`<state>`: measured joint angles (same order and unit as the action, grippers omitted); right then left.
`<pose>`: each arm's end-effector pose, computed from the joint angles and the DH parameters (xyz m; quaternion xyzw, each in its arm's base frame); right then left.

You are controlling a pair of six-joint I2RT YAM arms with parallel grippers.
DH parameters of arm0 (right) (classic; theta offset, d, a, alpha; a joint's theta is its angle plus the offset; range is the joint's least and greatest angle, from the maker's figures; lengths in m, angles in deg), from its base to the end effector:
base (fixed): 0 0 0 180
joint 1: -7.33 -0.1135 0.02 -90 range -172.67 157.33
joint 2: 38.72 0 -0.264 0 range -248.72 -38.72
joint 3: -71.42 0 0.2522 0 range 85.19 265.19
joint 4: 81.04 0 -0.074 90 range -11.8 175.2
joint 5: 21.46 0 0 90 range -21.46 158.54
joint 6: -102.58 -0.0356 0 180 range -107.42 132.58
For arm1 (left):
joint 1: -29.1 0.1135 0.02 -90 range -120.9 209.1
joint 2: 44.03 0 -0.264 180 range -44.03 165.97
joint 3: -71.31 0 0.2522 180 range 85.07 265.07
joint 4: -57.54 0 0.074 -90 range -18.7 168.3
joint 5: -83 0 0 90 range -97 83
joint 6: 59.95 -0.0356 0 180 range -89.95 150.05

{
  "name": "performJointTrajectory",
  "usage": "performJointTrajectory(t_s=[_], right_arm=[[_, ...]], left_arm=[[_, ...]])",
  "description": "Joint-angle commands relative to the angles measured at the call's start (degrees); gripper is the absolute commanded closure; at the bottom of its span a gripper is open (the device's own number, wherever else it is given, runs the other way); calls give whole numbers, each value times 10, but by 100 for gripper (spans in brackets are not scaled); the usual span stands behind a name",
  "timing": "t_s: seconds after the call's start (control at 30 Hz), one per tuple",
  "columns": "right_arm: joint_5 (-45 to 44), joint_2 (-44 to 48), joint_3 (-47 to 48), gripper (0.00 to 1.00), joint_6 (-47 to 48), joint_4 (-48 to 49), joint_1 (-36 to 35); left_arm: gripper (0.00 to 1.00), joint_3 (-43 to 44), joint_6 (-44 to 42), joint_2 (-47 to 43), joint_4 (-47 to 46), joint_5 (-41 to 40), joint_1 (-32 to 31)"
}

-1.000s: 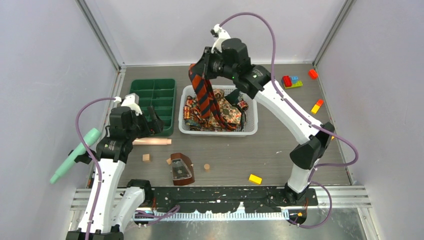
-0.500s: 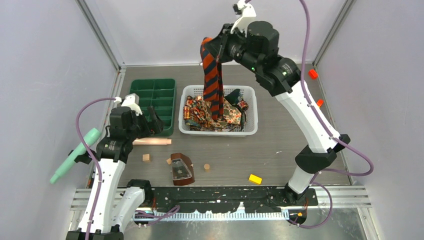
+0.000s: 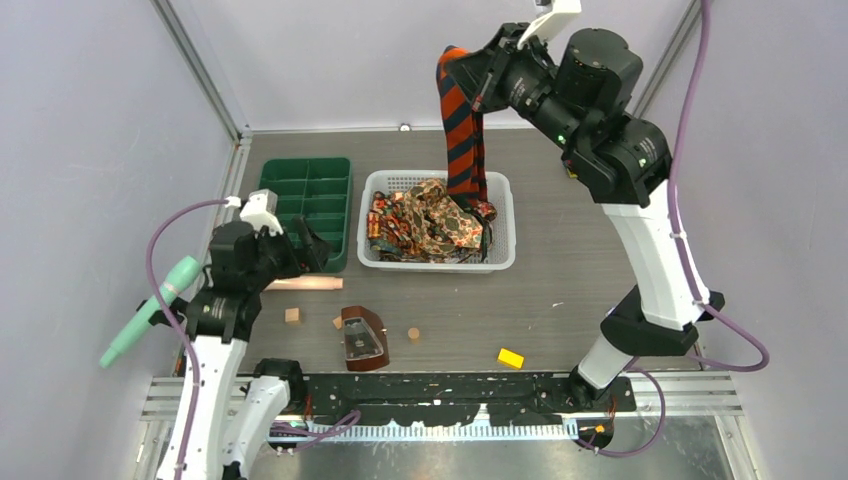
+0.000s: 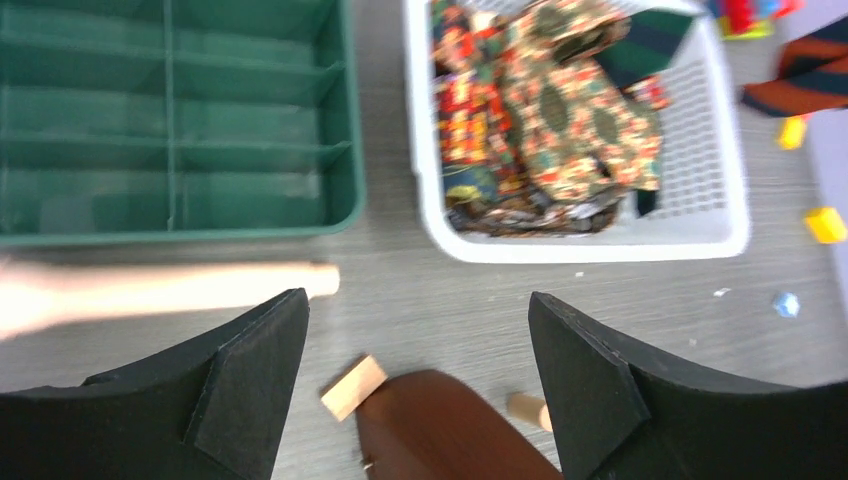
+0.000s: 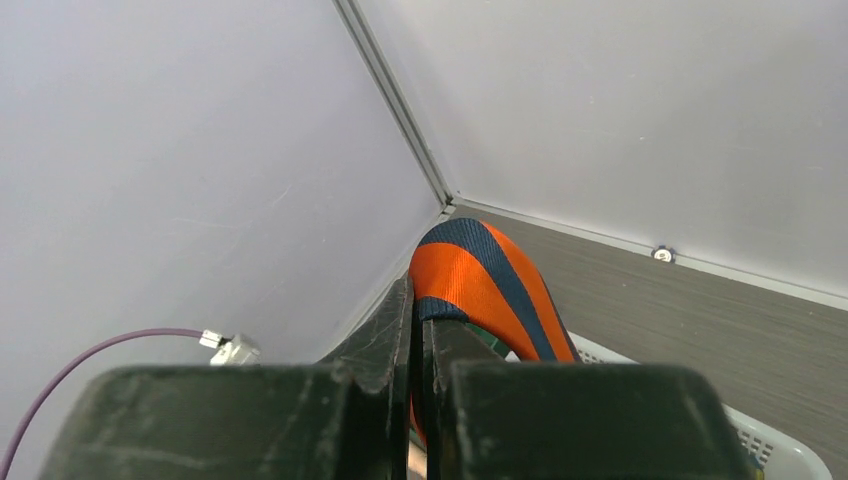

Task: Roll the ties
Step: Move the bin to the corner of the board.

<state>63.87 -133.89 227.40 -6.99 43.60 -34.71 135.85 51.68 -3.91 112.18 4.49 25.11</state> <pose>0.2068 0.1825 0.6070 -0.1014 0.6651 0.3551 0.6490 0.1410 -0.0169 0.3331 -0.0830 0.8601 -0.1946 0.4643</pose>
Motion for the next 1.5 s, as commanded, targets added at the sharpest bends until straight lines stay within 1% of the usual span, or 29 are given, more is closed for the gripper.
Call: performJointTrajectory(t_s=[0.0,0.1,0.2,0.3,0.37,0.5,0.6,0.7,0.77,0.8,0.87,0.97,1.07,1.13,1.27,1.37,1.47], right_arm=[[26,47,24,100,-34,-40,-1],[75,79,5,100,-63,-59,-1],[99,105,-36,100,-92,-77,-1],[134,136,-83,100,-118,-76,-2],[146,150,-128,100,-131,-74,-4],[164,172,-189,100,-145,-65,-12],[184,186,-230,100,-156,-53,-17],[194,192,-277,100,-162,-35,-23],[201,194,-298,100,-165,-24,-25],[205,195,-303,100,-166,-21,-25],[207,197,-317,100,-166,-12,-26],[218,197,-326,100,-171,-3,-26],[248,190,-330,100,-179,6,-26],[262,185,-328,100,-181,7,-26],[283,184,-328,100,-183,10,-26],[306,181,-330,100,-183,11,-26],[316,177,-332,100,-181,10,-26]], left_arm=[[16,-5,13,-89,-116,107,2],[17,9,60,-98,-186,185,3],[17,43,109,-73,-251,269,3],[15,63,144,-46,-314,322,2],[13,76,158,-33,-346,345,-2],[7,83,189,-25,-421,365,-19],[3,86,197,-17,-447,375,-38],[1,86,191,-7,-459,371,-65],[1,87,180,7,-459,356,-94],[1,88,170,13,-459,345,-122],[0,90,141,28,-454,314,-171],[0,100,80,40,-421,252,-241],[0,96,47,53,-432,202,-285],[0,98,24,60,-435,185,-298],[0,104,-3,64,-443,159,-300],[0,114,-17,71,-445,158,-300],[0,123,-14,77,-462,173,-300]])
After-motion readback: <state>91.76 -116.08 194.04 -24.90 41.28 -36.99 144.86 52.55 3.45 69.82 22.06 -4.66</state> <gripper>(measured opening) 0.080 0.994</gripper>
